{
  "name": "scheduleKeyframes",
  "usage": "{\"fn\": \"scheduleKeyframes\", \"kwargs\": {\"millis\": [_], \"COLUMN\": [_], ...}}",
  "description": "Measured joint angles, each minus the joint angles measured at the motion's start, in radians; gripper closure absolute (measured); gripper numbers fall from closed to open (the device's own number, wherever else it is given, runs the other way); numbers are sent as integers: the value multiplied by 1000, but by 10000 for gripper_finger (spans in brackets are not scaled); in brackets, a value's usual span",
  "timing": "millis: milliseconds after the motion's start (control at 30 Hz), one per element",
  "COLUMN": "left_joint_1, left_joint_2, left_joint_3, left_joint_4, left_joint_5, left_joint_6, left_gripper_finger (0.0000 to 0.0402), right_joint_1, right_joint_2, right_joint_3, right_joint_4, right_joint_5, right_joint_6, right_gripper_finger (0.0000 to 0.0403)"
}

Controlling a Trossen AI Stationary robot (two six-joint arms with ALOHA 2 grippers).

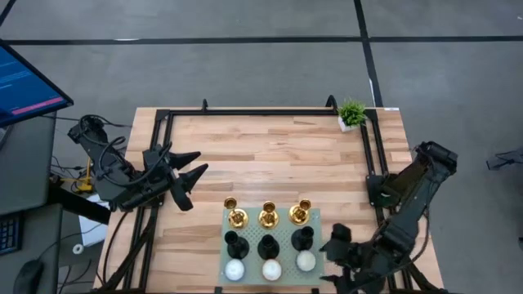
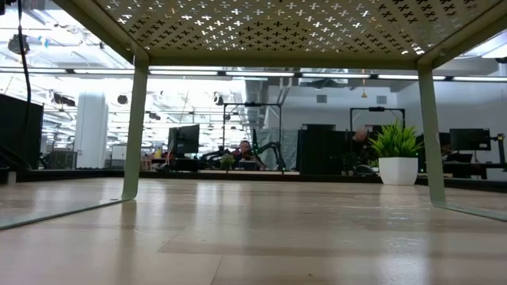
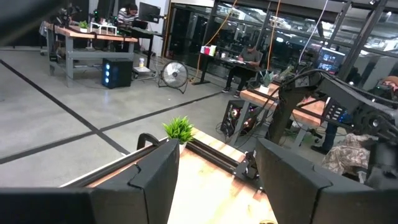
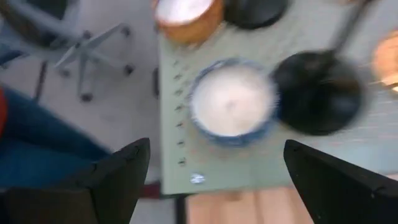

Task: Pick & Place candle stick holders
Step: Put the blue scented candle on the shelf aligned with the other orange scented candle

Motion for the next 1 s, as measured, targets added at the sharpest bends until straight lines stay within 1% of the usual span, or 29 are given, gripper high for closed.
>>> {"fn": "scheduleKeyframes", "kwargs": {"millis": [133, 167, 233, 300, 367, 500, 567, 600, 633, 667, 767, 867, 1000], "left_joint_1": [0, 0, 0, 0, 0, 0, 0, 0, 0, 0, 0, 0, 0], "left_joint_2": [0, 0, 0, 0, 0, 0, 0, 0, 0, 0, 0, 0, 0], "left_joint_3": [0, 0, 0, 0, 0, 0, 0, 0, 0, 0, 0, 0, 0], "left_joint_4": [0, 0, 0, 0, 0, 0, 0, 0, 0, 1, 1, 1, 5], "left_joint_5": [0, 0, 0, 0, 0, 0, 0, -1, -1, -1, -1, -1, -1], "left_joint_6": [0, 0, 0, 0, 0, 0, 0, 0, 0, 0, 0, 0, 0], "left_gripper_finger": [190, 190, 190, 190, 190, 190, 190, 190, 190, 190, 190, 190, 190], "right_joint_1": [46, 55, 60, 59, 51, 32, 22, 16, 12, 12, -1, -3, -7], "right_joint_2": [-41, -44, -44, -33, -11, 36, 54, 58, 59, 59, 58, 58, 58], "right_joint_3": [0, 0, 0, 0, 0, 0, 0, 0, 0, 0, 0, -1, -27], "right_joint_4": [-130, -170, -248, -311, -323, -259, -220, -201, -189, -182, -179, -179, -135], "right_joint_5": [229, 268, 303, 315, 315, 315, 315, 314, 315, 318, 332, 341, 338], "right_joint_6": [75, 97, 147, 189, 192, 100, 50, 27, 10, 2, -2, -18, -24], "right_gripper_finger": [63, 74, 105, 148, 201, 317, 366, 384, 393, 393, 378, 374, 389]}}
